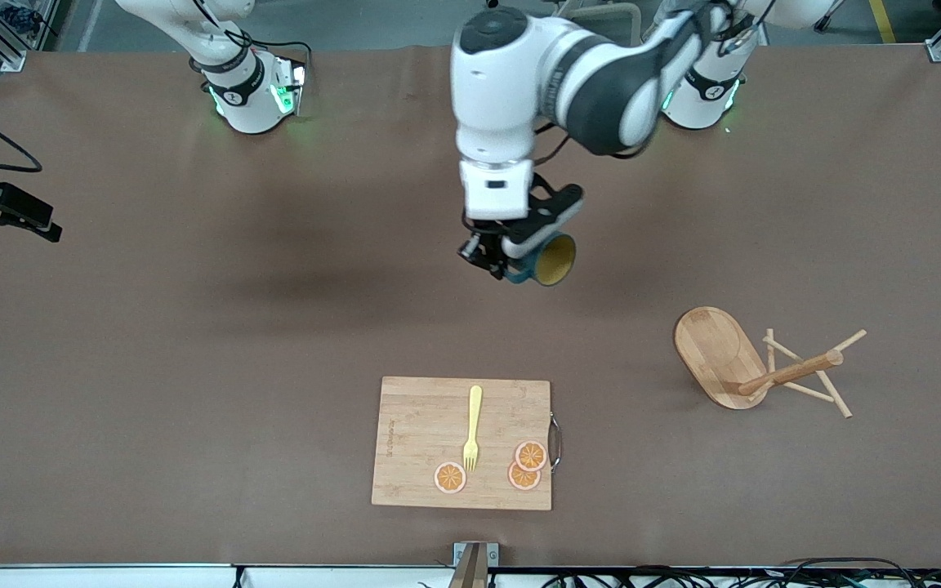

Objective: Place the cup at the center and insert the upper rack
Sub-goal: 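Lift the mug with the left gripper and carry it toward the mug tree, then align the mug handle with a peg of the wooden mug tree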

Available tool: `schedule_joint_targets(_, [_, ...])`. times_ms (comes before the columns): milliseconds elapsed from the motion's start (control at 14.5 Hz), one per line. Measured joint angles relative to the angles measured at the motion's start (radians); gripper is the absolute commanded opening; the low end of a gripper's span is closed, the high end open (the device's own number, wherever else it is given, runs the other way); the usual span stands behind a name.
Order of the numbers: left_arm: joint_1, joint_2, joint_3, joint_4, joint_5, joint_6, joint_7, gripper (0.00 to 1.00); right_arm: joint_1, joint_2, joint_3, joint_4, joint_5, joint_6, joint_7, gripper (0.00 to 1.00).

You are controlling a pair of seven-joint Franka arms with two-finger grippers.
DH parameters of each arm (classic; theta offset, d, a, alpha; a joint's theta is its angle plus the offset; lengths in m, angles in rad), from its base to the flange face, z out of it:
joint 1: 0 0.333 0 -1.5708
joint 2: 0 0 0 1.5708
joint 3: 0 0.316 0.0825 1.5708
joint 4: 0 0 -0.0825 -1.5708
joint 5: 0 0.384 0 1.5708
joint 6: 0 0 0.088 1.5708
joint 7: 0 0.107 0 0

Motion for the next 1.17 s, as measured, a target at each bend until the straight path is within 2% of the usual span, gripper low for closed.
schedule_joint_targets(620, [0.206, -0.028, -0.002, -0.040, -0.287, -0.001, 0.038, 0.00, 0.000, 0.000, -0.005, 0.000, 0.000, 0.009, 0.002, 1.00])
schedule_joint_targets(895, [0.294, -0.034, -0.003, -0.059, -0.457, -0.001, 0.149, 0.00, 0.000, 0.000, -0.005, 0.000, 0.000, 0.007, 0.002, 1.00])
schedule_joint_targets(1171, [0.384, -0.072, -0.004, -0.129, -0.541, -0.003, 0.269, 0.00, -0.001, 0.000, -0.010, 0.000, 0.000, 0.000, 0.003, 1.00])
